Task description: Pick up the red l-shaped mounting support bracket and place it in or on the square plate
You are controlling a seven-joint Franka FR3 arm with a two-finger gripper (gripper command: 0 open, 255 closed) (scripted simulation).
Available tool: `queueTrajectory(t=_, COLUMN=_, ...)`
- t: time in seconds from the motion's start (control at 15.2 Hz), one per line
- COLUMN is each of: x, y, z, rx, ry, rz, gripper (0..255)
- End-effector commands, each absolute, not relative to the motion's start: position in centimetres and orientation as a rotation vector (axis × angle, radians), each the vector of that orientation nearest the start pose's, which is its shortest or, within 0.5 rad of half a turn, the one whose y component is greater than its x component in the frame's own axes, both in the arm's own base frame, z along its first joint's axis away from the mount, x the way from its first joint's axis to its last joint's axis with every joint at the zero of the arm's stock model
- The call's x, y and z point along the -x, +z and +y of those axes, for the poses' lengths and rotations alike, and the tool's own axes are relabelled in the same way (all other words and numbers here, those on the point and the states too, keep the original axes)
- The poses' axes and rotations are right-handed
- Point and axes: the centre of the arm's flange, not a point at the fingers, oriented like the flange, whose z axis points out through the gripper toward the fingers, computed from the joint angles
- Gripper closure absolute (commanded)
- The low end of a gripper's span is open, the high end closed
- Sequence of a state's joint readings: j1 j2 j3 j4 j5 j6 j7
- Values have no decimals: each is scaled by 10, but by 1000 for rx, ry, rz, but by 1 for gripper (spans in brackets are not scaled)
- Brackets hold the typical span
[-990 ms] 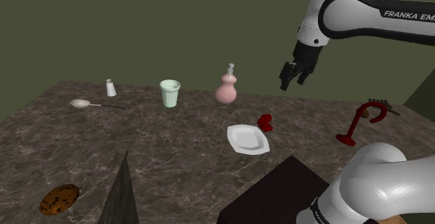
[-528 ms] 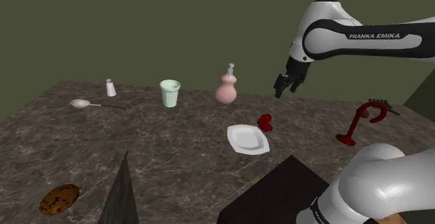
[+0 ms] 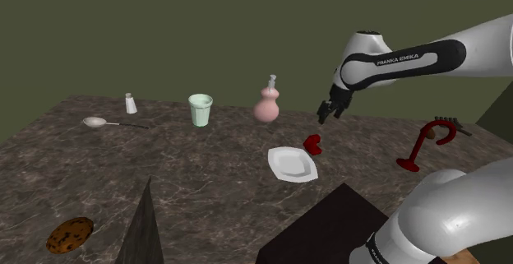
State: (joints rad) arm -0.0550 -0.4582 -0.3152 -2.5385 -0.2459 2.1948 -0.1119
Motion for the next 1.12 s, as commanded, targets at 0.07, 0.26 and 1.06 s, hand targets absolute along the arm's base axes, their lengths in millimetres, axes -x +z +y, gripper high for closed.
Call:
queueTrajectory(t=0.07, x=-397, y=406, z=-181, rx=3222, ry=-151, rz=160, gripper=0)
queueTrajectory(t=0.26, x=-412, y=378, z=-203, rx=3218, ry=-161, rz=159, gripper=0)
queueTrajectory(t=1.06, x=-468, y=271, z=-284, rx=3205, ry=-197, rz=155, gripper=0)
